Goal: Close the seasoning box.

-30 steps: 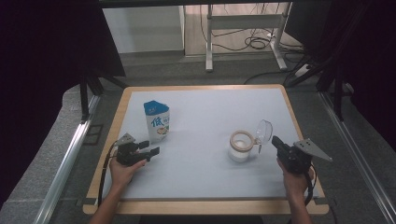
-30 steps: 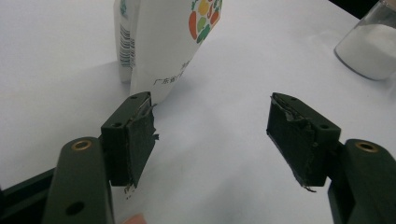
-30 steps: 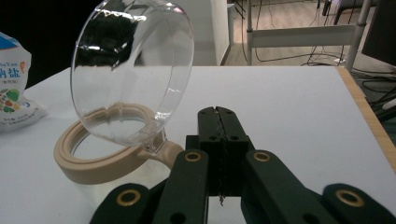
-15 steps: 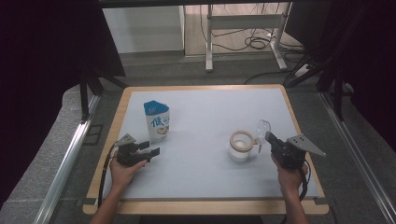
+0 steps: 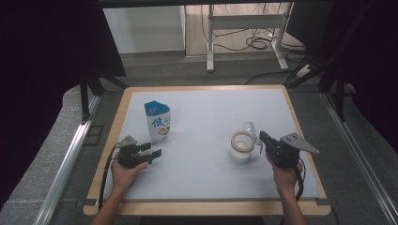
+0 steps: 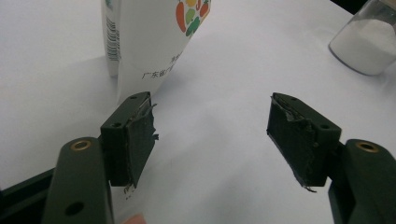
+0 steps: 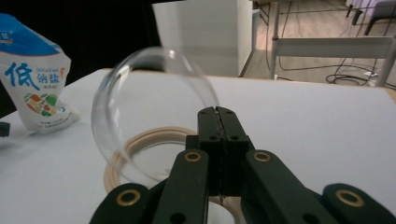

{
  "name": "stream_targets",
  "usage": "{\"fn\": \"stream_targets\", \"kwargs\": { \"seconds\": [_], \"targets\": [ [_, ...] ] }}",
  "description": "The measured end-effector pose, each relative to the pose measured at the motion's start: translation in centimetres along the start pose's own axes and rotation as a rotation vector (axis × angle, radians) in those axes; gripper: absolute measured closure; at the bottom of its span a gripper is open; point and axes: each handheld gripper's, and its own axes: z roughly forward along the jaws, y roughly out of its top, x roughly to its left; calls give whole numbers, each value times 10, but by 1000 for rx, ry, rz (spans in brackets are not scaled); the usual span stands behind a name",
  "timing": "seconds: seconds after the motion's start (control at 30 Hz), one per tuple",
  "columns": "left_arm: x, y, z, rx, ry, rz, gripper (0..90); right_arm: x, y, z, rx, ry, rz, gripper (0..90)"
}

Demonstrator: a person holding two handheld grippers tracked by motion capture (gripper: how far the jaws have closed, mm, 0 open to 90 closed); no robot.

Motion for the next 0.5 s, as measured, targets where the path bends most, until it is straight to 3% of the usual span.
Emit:
{"fn": "stream_targets", "kwargs": {
  "seconds": [0.3, 0.5],
  "targets": [
    [0, 0, 0, -1, -3, -7, 317, 15, 0, 12, 42, 68, -43, 900],
    [0, 0, 0, -1, -4, -9, 317, 19, -2, 15, 57, 92, -46, 900]
  ]
}}
